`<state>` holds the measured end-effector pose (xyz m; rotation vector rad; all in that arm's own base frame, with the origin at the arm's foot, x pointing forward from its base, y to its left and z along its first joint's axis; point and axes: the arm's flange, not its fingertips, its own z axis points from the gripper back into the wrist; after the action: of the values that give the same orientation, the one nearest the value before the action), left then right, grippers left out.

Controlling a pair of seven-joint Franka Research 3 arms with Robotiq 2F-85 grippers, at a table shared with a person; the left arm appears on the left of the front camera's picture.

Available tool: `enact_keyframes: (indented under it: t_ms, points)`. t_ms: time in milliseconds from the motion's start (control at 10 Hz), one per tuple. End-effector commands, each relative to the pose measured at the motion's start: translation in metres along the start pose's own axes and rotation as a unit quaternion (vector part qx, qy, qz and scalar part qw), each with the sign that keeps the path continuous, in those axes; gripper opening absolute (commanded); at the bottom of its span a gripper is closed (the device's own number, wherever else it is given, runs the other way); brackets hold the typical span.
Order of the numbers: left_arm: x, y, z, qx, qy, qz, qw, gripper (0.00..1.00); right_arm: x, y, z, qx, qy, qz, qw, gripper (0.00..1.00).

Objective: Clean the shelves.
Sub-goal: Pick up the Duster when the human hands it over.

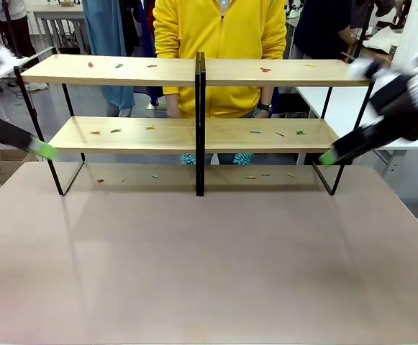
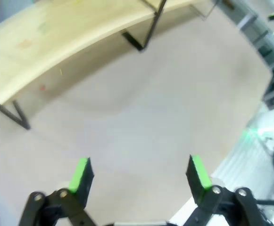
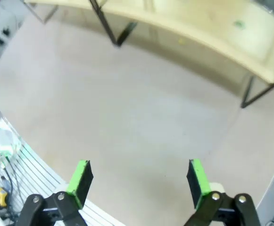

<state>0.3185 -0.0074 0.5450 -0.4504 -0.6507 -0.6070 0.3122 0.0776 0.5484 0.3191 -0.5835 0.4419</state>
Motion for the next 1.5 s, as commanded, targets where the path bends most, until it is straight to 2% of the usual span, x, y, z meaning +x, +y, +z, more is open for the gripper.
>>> enact_keyframes:
  t_ms: [0,100,200,300,400,500,700,1100,1200,1400]
  points:
    - [-0.041,-0.035,0.042,0.069,-0.071,-0.042,0.994,1.0,-0.007,0.02,0.051,-0.065,-0.084,-0.005,0.994,1.0]
    - [-0.04,-0.055,0.06,0.129,-0.102,-0.048,0.985,1.0,-0.004,0.036,0.074,-0.097,-0.126,0.005,0.987,1.0]
    - [-0.033,-0.077,0.07,0.184,-0.139,-0.058,0.971,1.0,0.001,0.053,0.087,-0.116,-0.145,0.021,0.982,1.0]
    - [-0.017,-0.099,0.078,0.224,-0.156,-0.087,0.958,1.0,0.009,0.073,0.092,-0.145,-0.157,0.032,0.976,1.0]
    - [-0.005,-0.118,0.078,0.224,-0.15,-0.136,0.953,1.0,0.019,0.087,0.092,-0.188,-0.181,0.028,0.965,1.0]
    - [0.005,-0.132,0.073,0.262,-0.143,-0.13,0.945,1.0,0.025,0.101,0.091,-0.214,-0.197,0.042,0.956,1.0]
    - [0.019,-0.141,0.059,0.249,-0.128,-0.14,0.95,1.0,0.035,0.119,0.09,-0.252,-0.209,0.061,0.943,1.0]
    - [0.029,-0.145,0.048,0.231,-0.117,-0.126,0.957,1.0,0.042,0.118,0.096,-0.266,-0.204,0.072,0.939,1.0]
    - [0.033,-0.142,0.047,0.232,-0.122,-0.106,0.959,1.0,0.042,0.119,0.094,-0.265,-0.205,0.067,0.94,1.0]
    - [0.042,-0.145,0.045,0.247,-0.17,-0.008,0.954,1.0,0.044,0.113,0.092,-0.262,-0.198,0.066,0.942,1.0]
